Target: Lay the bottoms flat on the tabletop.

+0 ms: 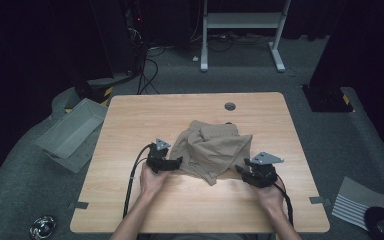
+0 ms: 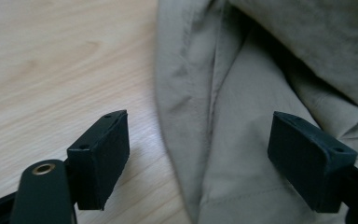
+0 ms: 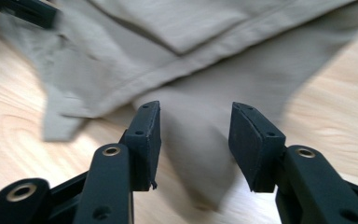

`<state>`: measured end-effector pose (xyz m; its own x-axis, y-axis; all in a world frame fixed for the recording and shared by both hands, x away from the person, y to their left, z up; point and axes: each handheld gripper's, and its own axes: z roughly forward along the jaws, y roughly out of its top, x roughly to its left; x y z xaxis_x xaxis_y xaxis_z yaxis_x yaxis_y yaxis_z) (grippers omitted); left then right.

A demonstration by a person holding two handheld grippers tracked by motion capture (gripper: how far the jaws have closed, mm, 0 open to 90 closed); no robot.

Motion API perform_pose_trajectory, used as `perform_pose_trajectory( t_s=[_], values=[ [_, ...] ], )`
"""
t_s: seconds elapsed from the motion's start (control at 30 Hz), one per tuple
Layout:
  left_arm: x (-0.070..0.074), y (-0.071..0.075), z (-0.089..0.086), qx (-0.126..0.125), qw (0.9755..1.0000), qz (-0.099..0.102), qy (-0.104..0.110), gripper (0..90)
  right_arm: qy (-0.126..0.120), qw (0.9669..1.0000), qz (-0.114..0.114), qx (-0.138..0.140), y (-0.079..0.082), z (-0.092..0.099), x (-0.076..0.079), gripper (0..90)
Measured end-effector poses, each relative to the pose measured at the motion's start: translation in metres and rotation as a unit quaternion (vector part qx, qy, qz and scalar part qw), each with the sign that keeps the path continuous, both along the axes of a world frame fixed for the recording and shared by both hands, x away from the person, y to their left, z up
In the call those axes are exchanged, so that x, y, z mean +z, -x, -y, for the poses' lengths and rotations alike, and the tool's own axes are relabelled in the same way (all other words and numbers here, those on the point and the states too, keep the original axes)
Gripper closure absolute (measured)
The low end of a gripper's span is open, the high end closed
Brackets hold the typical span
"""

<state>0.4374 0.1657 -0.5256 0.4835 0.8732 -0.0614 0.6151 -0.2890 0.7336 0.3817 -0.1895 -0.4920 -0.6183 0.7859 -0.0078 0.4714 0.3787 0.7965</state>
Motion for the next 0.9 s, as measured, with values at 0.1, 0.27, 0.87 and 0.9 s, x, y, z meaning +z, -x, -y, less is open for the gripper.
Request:
perform_pose_trajectory(
  t_s=[0.1,0.27,0.87,0.9],
  values=[
    [-0.001,-0.004,0.001,-0.006,1.0000,0.001,0.003,20.7,0.013,0.9997,-0.019,-0.008,-0.009,-0.015,-0.011,56.6],
    [-0.004,-0.001,0.004,-0.017,0.9996,0.016,-0.016,20.8,0.050,0.9983,-0.029,-0.007,-0.021,-0.027,-0.020,76.4],
    [-0.004,0.001,0.002,-0.017,0.9995,0.020,-0.014,22.0,0.045,0.9962,-0.002,-0.074,-0.018,0.026,-0.015,87.9],
    [-0.004,0.001,0.002,-0.017,0.9995,0.021,-0.014,22.0,0.044,0.9956,-0.004,-0.083,-0.019,0.030,-0.017,87.8]
  ],
)
